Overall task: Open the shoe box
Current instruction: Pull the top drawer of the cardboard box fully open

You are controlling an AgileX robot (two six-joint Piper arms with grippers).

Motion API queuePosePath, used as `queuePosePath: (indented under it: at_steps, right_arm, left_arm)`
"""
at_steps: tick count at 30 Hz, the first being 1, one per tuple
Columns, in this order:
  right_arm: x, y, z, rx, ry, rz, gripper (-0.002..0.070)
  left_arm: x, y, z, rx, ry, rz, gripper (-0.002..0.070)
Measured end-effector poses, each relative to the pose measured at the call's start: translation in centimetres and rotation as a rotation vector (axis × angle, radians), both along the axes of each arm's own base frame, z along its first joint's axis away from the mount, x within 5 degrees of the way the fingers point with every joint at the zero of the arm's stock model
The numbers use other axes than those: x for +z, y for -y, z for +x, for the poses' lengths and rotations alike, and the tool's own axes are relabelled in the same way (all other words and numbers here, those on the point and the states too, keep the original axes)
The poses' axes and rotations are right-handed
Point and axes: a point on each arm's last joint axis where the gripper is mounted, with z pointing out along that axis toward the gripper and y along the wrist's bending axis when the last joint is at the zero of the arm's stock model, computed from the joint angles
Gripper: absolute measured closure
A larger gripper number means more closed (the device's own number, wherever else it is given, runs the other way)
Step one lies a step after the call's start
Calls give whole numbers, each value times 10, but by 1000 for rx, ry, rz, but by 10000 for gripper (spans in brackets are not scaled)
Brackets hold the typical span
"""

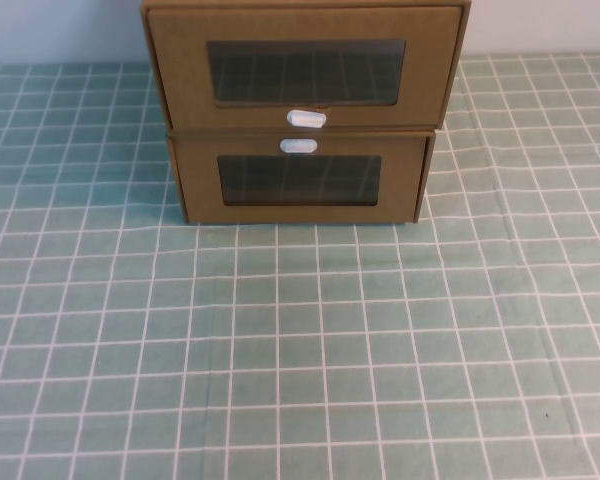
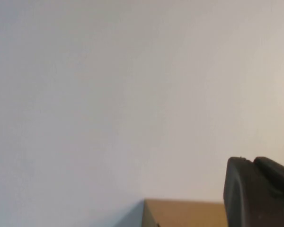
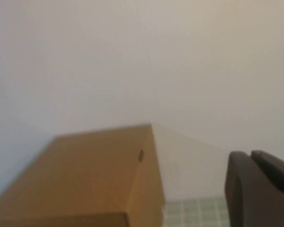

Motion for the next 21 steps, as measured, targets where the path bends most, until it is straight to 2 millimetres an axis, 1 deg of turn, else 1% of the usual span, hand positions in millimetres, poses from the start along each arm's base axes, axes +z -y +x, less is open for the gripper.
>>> queuePosePath:
  at_steps: [2,4,8,10,12,13,16,18,21]
  right_arm:
    - [-9,-2,26,-9,-81,-88,689]
    - [-19,-6,51,-5,-144,-138,689]
    - [-43,-18,99,64,-284,-79,689]
    - [-55,-25,118,107,-348,-55,689]
    - [-71,-36,137,178,-403,-123,689]
    - [-77,-42,143,223,-415,-180,689]
    - [-98,-71,162,395,-422,-382,689]
    - [-111,-95,167,520,-400,-512,689]
    - [-128,-131,167,671,-385,-653,689]
  left_arm:
    - [-4,4,24,-2,-76,15,680]
    - [-11,8,47,-5,-137,18,680]
    - [-25,15,85,-35,-247,-31,680]
    - [-35,19,106,-49,-313,-55,680]
    - [-45,23,127,-51,-378,-39,680]
    - [-49,24,136,-51,-406,-19,680]
    - [-56,35,164,-79,-489,70,680]
    - [-58,48,185,-116,-533,163,680]
    - [-52,67,213,-194,-559,270,680]
